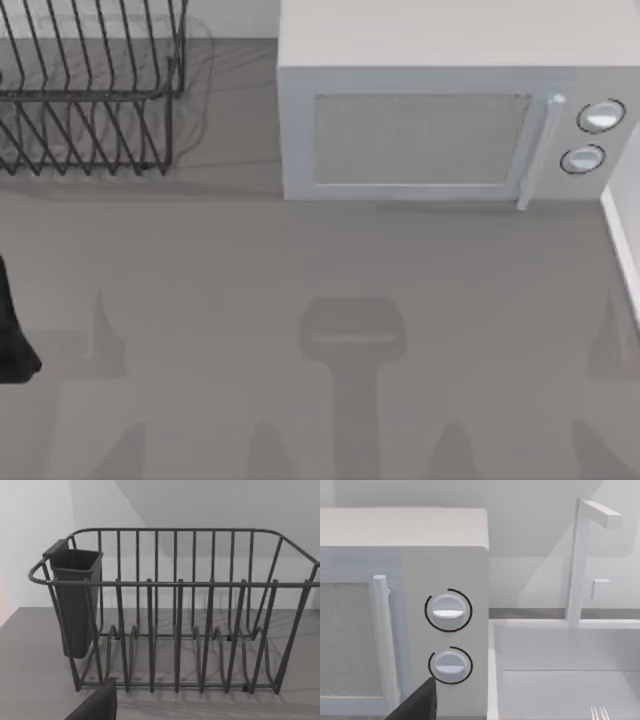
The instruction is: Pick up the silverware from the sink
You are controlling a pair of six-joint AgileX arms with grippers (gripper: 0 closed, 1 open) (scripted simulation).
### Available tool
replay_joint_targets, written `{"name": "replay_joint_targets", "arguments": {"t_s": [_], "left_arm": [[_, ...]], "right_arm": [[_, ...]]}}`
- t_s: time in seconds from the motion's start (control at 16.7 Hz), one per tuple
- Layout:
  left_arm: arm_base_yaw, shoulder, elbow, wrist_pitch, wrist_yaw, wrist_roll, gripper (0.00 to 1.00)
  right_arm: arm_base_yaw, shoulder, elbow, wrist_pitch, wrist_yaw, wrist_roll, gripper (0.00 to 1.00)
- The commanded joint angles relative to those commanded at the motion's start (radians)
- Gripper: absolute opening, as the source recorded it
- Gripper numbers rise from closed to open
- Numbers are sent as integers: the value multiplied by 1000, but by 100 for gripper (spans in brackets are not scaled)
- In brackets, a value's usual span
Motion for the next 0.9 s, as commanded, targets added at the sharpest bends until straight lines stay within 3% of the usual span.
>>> {"name": "replay_joint_targets", "arguments": {"t_s": [0.48, 0.9], "left_arm": [[0, 0, 0, 0, 0, 0, 100], [0, 0, 0, 0, 0, 0, 100]], "right_arm": [[-3, 27, 25, -14, 0, -3, 100], [-46, 402, 358, -206, 3, -47, 100]]}}
